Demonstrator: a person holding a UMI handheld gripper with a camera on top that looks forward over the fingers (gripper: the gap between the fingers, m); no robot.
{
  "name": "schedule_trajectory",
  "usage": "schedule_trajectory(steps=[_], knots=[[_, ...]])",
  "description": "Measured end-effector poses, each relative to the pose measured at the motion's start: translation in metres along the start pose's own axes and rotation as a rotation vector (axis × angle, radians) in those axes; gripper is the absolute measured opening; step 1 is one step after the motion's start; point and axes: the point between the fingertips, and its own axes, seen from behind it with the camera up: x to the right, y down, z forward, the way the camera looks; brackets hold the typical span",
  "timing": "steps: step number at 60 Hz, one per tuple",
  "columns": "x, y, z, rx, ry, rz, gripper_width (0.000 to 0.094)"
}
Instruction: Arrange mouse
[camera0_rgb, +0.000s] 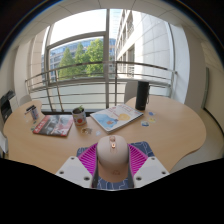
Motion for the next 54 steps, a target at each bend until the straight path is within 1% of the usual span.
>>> schedule_trajectory(steps=[6, 7, 11, 17, 21, 23, 27, 28, 31, 36, 43, 54], knots=[[0.009, 0.052, 0.035, -0.119, 0.001, -0.026, 0.0402], [0.013, 0.071, 0.053, -0.126, 0.001, -0.033, 0.0404], [0.017, 0.087, 0.055, -0.165, 0.004, -0.034, 0.0414], [0.017, 0.107, 0.063, -0.215, -0.012, -0.008, 0.0503], [0.019, 0.104, 0.059, -0.209, -0.011, -0.003, 0.0583], [0.02, 0.099, 0.055, -0.198, -0.006, -0.011, 0.0659], [0.019, 0.085, 0.043, -0.172, -0.008, -0.031, 0.0845], [0.019, 0.082, 0.04, -0.165, -0.005, -0.034, 0.0862], [0.018, 0.073, 0.026, -0.143, 0.0, -0.042, 0.0833], [0.014, 0.055, -0.01, -0.114, 0.01, -0.067, 0.0851], [0.006, 0.036, -0.073, -0.062, 0.025, -0.067, 0.0852], [-0.005, 0.03, -0.174, -0.004, 0.05, -0.068, 0.0849]])
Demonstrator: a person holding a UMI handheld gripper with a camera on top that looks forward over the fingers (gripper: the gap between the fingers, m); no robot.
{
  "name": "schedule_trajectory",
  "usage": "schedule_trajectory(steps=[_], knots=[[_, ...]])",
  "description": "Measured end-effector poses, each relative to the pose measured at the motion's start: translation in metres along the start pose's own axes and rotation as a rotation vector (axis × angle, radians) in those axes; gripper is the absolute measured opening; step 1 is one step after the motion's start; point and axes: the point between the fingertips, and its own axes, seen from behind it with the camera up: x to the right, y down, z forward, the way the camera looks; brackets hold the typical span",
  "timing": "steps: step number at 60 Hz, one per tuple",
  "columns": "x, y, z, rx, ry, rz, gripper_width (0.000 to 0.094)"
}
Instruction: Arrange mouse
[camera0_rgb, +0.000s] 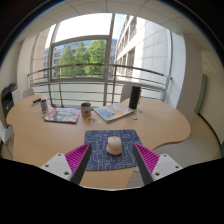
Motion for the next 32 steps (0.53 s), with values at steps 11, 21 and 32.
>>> schedule_trajectory(steps=[11, 21, 32], knots=[[-0.004, 0.015, -0.073, 0.006, 0.012, 0.008, 0.0848], [-0.007, 0.032, -0.105, 0.004, 0.002, -0.007, 0.0847], [-0.006, 0.033, -0.113, 0.0, 0.0, -0.015, 0.0846]])
